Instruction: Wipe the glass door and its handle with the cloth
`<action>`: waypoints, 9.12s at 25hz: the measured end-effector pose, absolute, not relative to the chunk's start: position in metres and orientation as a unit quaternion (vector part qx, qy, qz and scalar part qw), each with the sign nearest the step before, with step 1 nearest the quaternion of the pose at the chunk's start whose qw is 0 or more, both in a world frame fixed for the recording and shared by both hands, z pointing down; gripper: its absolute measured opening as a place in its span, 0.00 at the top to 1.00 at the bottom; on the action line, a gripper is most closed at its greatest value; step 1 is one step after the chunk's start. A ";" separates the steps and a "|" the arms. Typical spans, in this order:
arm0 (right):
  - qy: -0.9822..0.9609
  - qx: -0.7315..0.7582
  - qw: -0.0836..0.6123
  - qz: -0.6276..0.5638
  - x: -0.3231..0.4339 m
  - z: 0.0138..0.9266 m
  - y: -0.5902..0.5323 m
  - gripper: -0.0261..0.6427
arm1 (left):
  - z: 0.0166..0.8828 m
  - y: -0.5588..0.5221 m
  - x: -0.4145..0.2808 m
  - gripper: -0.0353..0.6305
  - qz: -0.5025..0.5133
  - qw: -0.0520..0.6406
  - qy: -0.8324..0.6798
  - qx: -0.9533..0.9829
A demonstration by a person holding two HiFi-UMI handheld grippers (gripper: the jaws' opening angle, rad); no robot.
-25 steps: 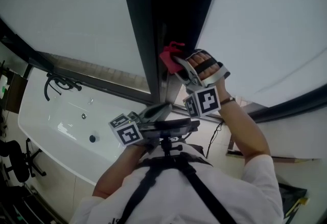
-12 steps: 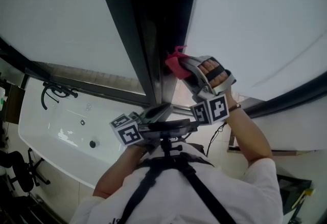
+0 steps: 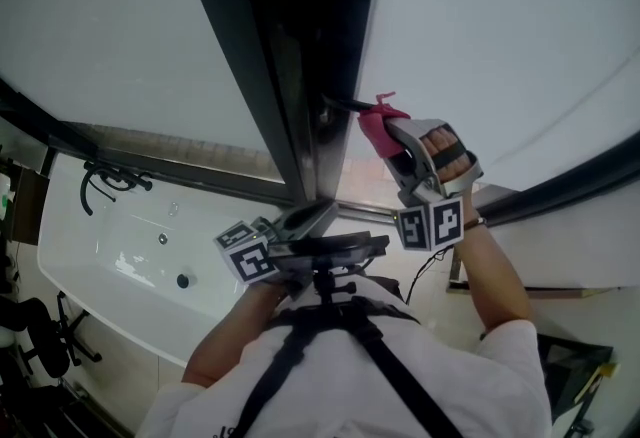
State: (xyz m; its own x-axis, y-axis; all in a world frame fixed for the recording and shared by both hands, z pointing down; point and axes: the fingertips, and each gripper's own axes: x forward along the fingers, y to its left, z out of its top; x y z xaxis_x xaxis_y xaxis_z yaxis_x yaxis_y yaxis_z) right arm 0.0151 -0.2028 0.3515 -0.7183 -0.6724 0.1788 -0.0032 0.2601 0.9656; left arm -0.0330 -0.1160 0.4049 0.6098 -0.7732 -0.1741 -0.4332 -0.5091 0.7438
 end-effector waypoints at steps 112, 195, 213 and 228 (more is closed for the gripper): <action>-0.910 0.200 -0.101 0.348 -0.080 0.457 -0.234 0.81 | 0.433 -0.098 -0.100 0.96 -0.203 0.369 -0.311 0.852; -0.865 0.349 -0.033 -0.360 -0.051 0.087 -0.201 0.81 | 0.359 -0.114 -0.122 0.96 -0.251 0.264 -0.333 0.870; -0.823 0.337 -0.143 -0.434 -0.072 -0.099 -0.203 0.82 | 0.316 -0.140 -0.148 0.96 -0.249 0.194 -0.357 0.879; -0.740 0.357 -0.066 -0.565 -0.112 -0.109 -0.201 0.82 | 0.327 -0.151 -0.157 0.96 -0.249 0.208 -0.362 0.874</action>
